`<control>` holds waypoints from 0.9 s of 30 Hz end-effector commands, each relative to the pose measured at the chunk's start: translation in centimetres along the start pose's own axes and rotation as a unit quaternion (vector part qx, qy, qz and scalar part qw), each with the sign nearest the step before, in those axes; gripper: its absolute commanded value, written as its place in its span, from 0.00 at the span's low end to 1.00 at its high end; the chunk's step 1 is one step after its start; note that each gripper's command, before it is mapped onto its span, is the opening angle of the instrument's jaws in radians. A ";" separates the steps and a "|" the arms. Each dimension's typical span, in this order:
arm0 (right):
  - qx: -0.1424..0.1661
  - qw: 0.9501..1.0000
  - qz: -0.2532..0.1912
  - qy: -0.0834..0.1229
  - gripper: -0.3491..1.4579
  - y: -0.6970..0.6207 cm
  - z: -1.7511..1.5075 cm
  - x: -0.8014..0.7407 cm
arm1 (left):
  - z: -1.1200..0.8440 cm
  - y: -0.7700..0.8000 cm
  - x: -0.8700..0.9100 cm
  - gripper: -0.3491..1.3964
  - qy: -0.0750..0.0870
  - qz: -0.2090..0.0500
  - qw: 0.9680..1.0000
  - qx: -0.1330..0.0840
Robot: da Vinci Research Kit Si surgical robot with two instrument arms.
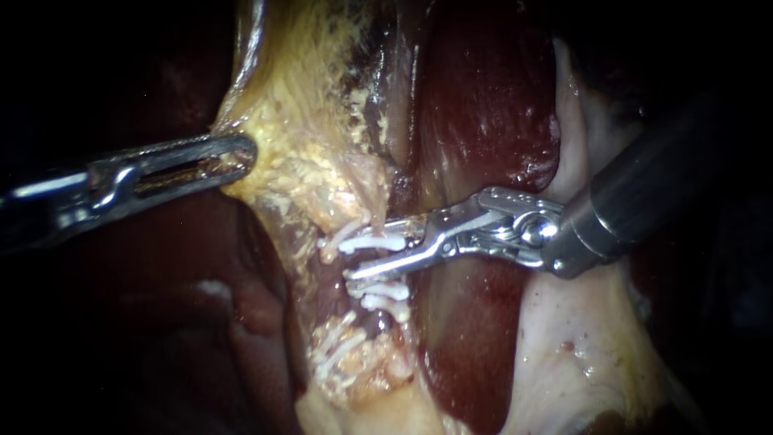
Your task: Going back third clip right tube
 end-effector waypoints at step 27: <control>-0.035 0.996 -0.076 0.011 0.52 -0.38 -0.83 0.00 | 0.01 0.02 0.00 0.00 0.000 0.000 1.000 0.000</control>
